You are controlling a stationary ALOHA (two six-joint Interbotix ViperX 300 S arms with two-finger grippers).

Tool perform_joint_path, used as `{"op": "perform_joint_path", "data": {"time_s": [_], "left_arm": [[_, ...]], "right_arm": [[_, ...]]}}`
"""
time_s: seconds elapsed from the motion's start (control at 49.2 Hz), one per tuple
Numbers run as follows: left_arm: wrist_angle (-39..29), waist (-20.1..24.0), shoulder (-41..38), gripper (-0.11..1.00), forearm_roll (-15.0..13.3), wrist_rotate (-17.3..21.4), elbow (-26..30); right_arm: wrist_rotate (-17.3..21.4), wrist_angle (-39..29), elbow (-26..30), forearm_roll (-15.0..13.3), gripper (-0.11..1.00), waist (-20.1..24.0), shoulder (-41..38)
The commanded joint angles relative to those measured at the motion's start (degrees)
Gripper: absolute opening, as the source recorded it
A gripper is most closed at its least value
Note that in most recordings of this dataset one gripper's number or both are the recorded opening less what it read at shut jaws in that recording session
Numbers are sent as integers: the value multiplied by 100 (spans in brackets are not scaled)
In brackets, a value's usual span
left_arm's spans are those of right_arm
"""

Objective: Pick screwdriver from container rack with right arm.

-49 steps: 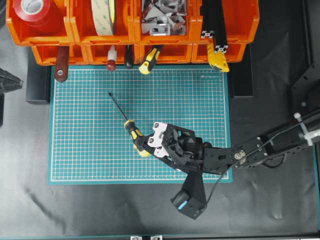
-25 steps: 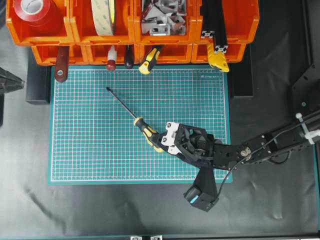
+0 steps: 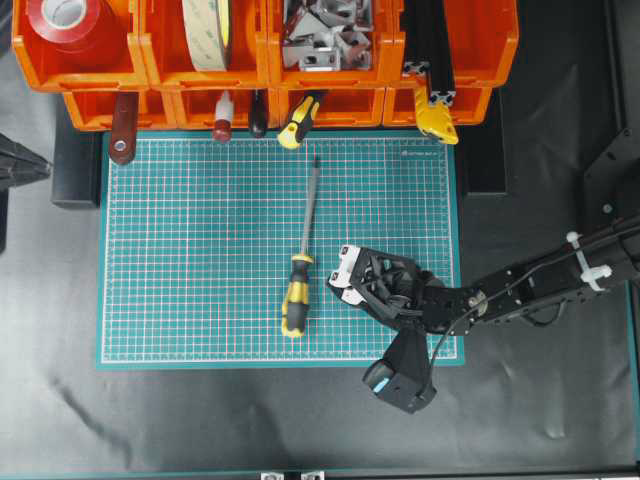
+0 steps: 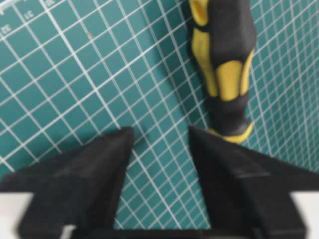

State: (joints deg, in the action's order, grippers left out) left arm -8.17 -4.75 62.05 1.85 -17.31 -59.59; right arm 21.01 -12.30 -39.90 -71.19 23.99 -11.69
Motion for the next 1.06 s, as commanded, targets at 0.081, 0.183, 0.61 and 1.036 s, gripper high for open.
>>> {"op": "perform_joint_path", "data": {"time_s": [0.081,0.183,0.61,1.036], "left_arm": [[26,0,0,0,18,-9,105],[0,0,18,0,18,-9,105],[-79,-9,35,0,18,-9,114],[-272,-9,149,0,18,0,123]], "right_arm": [[18,-352,62,9,60,70,176],[18,-826,105,18,65,176,334],[2514,-1301,-220,677,65,466,2391],[4764,-1301,-1222,659,65,756,4860]]}}
